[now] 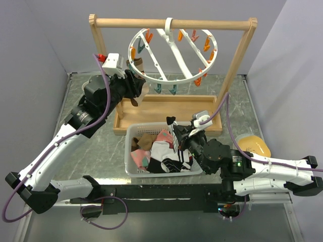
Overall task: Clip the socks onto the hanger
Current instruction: Open the clamp at the hanger.
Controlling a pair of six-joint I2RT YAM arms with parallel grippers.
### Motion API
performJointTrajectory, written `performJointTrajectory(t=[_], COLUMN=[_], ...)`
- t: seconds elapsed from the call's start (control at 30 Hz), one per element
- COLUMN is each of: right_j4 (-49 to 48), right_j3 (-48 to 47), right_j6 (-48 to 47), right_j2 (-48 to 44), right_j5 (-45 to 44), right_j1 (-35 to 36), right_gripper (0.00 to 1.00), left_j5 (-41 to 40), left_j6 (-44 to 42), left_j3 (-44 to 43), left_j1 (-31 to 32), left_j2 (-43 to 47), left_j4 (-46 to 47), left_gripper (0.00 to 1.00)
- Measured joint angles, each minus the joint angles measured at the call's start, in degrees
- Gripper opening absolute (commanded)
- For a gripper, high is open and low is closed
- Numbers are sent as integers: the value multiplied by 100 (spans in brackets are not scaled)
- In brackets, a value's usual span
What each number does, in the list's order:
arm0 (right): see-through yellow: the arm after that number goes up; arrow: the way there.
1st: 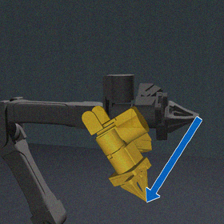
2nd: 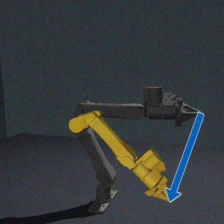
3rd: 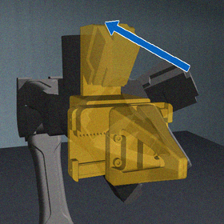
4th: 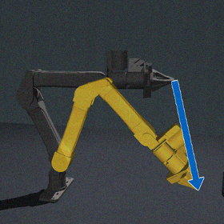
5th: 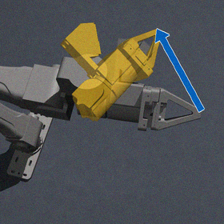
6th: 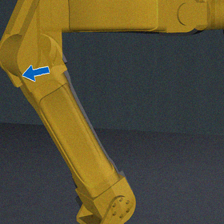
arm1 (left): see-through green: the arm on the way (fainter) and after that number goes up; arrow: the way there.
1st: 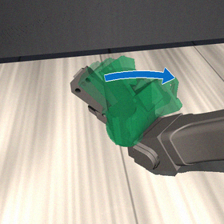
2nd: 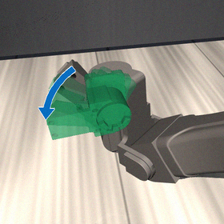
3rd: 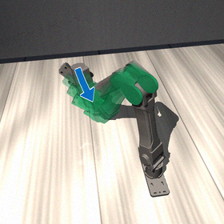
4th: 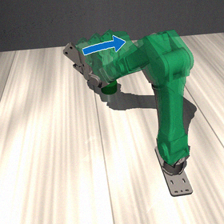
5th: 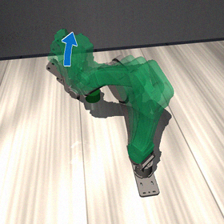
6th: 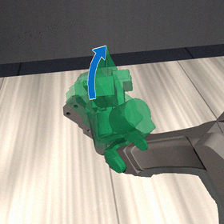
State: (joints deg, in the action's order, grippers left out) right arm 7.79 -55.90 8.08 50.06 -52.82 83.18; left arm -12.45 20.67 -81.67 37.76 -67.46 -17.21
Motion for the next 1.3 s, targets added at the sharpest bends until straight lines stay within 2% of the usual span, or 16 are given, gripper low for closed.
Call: performJointTrajectory(t=[0.23, 0.8, 0.93, 1.07, 1.3], right_j4=[37, 42, 39, 39, 42], right_j3=[0, 0, 0, 0, 0], right_j6=[7, 24, 26, 44, 55], right_j2=[0, -2, -2, -2, -4], right_j5=[-2, -2, -2, -2, -2], right_j1=[13, 33, 33, 33, 33], right_gripper=[0, 0, 0, 0, 0], left_j5=[15, 105, 122, 170, 232], left_j6=[-24, -20, -7, 2, 9], left_j3=[46, 46, 46, 46, 46], left_j1=[-2, -17, -20, -28, -72], left_j2=[7, 7, 7, 7, 7], left_j4=[35, 66, 66, 68, 68], left_gripper=[45, 39, 30, 26, 31])
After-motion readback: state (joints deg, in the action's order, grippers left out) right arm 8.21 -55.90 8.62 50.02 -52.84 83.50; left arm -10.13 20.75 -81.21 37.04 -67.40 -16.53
